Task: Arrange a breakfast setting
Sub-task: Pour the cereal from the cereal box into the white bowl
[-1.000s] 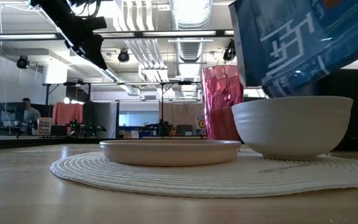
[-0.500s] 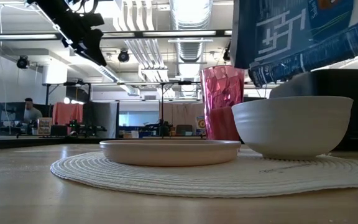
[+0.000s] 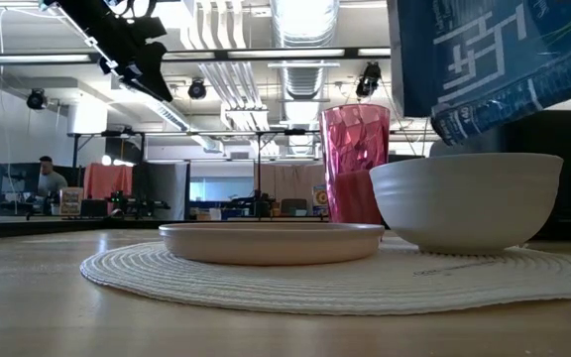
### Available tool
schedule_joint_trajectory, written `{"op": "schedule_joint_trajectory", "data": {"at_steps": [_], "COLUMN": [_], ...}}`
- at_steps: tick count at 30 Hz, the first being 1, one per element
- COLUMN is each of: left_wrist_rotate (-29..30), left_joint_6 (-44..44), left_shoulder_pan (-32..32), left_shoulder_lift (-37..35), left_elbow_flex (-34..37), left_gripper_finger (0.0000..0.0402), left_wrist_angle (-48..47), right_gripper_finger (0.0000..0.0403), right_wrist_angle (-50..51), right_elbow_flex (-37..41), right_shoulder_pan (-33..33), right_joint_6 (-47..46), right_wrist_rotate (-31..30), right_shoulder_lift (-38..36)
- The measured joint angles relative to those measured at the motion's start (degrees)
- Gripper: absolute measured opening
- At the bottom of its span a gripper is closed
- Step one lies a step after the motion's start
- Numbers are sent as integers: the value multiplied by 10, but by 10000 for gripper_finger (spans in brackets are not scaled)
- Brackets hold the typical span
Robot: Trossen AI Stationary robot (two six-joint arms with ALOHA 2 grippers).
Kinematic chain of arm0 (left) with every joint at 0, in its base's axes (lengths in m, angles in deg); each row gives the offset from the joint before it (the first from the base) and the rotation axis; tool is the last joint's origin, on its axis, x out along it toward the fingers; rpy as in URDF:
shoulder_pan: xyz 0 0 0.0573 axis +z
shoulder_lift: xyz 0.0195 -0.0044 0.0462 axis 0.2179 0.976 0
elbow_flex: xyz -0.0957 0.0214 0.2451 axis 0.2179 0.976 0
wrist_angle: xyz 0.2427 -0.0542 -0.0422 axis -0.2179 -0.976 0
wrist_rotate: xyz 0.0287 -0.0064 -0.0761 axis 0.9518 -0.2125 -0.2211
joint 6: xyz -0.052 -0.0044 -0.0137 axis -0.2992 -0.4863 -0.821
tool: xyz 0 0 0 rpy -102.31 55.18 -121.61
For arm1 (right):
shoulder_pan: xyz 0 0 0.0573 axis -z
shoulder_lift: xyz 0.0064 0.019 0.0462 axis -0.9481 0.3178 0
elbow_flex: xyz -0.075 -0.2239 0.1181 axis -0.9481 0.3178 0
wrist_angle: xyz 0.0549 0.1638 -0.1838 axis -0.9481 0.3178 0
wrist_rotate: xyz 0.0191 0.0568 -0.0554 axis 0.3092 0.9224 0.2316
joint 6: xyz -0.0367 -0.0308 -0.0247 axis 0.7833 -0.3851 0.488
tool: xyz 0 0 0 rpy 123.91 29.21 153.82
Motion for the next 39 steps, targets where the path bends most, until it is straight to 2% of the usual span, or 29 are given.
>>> {"op": "schedule_joint_trajectory", "data": {"at_steps": [4, 6, 10, 13, 17, 20, 24, 27, 32, 36, 39], "left_wrist_rotate": [-7, -48, -187, -313, -498, -573, -570, -567, -550, -505, -504], "left_joint_6": [6, 6, 15, 23, 21, 20, 19, 19, 20, 29, 37], "left_shoulder_pan": [0, 0, 0, 0, -5, -18, -33, -35, -35, -35, -35], "left_shoulder_lift": [0, -1, -4, -5, -2, 2, 4, 7, 18, 31, 43], "left_elbow_flex": [-3, -3, -3, -3, -3, -3, -3, -3, -3, -3, -3], "left_gripper_finger": [155, 155, 155, 155, 155, 155, 155, 155, 155, 155, 155], "left_wrist_angle": [0, 1, 12, 22, 52, 78, 122, 156, 205, 218, 218], "right_gripper_finger": [150, 150, 150, 150, 150, 150, 150, 150, 150, 150, 150], "right_wrist_angle": [1, 0, 0, 1, 2, -6, -33, -64, -160, -182, -191], "right_elbow_flex": [0, -1, -23, -48, -81, -89, -89, -95, -108, -118, -118], "right_shoulder_pan": [-1, -1, -7, -8, -8, -9, -9, -8, -9, -10, -9], "right_joint_6": [29, 69, 130, 148, 255, 379, 505, 560, 628, 650, 651], "right_wrist_rotate": [-21, -35, -52, -72, -207, -344, -521, -594, -599, -595, -605], "right_shoulder_lift": [4, 5, 5, -5, -12, -11, -11, -8, -8, -5, -1]}}
